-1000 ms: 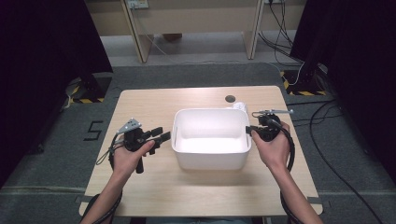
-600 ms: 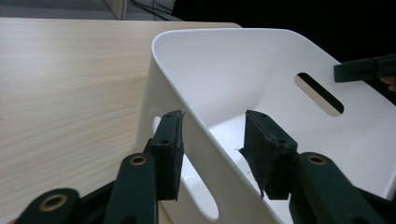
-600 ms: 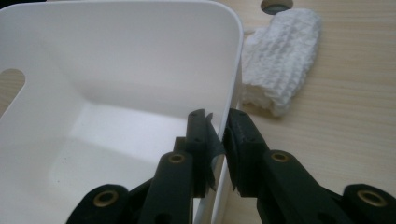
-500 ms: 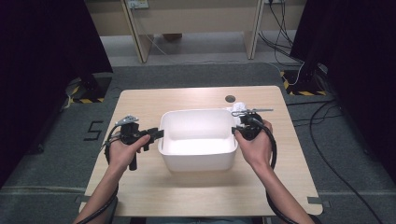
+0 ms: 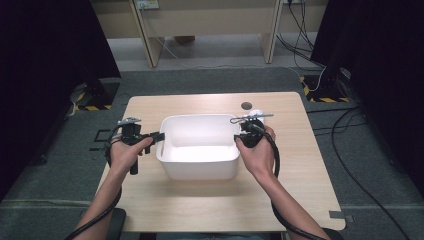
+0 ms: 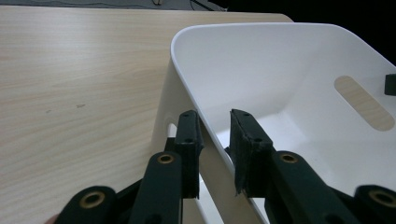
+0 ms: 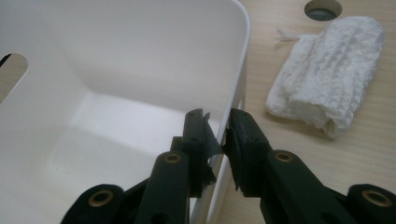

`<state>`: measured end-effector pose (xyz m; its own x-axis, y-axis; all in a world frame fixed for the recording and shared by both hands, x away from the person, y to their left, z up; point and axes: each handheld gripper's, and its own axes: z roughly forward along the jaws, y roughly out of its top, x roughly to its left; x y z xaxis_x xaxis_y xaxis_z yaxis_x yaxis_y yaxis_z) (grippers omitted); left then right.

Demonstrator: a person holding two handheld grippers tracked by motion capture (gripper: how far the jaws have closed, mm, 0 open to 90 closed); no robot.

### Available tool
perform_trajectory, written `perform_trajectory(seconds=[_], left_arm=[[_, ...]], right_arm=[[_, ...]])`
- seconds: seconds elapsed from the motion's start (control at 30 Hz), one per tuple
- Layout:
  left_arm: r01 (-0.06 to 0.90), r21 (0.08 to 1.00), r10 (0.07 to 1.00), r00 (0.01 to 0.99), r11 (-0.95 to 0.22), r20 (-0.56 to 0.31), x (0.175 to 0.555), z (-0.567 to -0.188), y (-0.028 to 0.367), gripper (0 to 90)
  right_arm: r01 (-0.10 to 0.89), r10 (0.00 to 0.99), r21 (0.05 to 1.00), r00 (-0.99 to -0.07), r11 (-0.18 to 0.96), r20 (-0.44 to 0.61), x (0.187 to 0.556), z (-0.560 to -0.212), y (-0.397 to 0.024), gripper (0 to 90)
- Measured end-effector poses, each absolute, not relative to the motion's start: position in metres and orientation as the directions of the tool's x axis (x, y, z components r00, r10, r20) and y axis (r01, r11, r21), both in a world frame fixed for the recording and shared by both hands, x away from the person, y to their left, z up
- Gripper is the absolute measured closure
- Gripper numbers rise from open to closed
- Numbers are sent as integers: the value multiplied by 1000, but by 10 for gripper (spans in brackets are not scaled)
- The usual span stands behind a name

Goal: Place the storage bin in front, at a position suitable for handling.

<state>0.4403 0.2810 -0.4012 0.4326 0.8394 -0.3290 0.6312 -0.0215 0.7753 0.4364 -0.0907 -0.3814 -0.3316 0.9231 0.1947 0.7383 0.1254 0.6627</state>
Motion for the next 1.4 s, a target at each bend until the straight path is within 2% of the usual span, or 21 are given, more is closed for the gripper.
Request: perform_trajectory(seconds=[0.43, 0.57, 0.6, 0.7, 0.77, 0.9, 1.2, 1.4], left_arm=[[623, 782, 853, 417, -16, -314, 452, -402, 287, 743], [612, 791, 855, 416, -13, -308, 452, -403, 287, 731], [598, 801, 857, 413, -1, -307, 452, -403, 288, 662], [549, 836, 862, 411, 25, -296, 449, -399, 294, 566], [522, 852, 871, 403, 34, -282, 445, -397, 297, 493], [500, 865, 878, 398, 37, -267, 435, -399, 300, 423], [489, 871, 869, 414, 36, -269, 421, -401, 299, 385], [490, 871, 863, 424, 35, -274, 420, -404, 296, 384]], right_arm=[[750, 919, 651, -331, 119, 213, 450, -381, -81, 753], [752, 914, 647, -341, 124, 221, 452, -384, -82, 708], [752, 902, 650, -349, 109, 253, 452, -384, -85, 669], [723, 897, 686, -356, 87, 262, 451, -377, -94, 622], [704, 903, 708, -337, 55, 265, 452, -371, -106, 609], [706, 927, 708, -272, 10, 258, 467, -372, -130, 589], [778, 960, 625, -121, -66, 252, 516, -414, -165, 552], [800, 964, 593, -77, -93, 254, 545, -439, -176, 524]])
